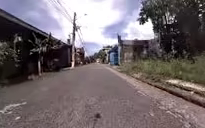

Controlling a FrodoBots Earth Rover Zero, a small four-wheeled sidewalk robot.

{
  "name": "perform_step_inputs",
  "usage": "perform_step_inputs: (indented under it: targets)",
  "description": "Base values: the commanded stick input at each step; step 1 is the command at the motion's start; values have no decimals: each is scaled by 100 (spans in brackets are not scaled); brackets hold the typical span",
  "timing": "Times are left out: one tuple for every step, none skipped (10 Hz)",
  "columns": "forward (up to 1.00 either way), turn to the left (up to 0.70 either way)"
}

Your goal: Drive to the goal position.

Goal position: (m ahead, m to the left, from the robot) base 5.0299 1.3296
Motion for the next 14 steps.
perform_step_inputs:
  targets:
    - [70,0]
    - [70,0]
    - [70,0]
    - [70,0]
    - [70,0]
    - [70,0]
    - [70,0]
    - [70,0]
    - [70,0]
    - [70,24]
    - [70,1]
    - [70,0]
    - [70,0]
    - [70,0]
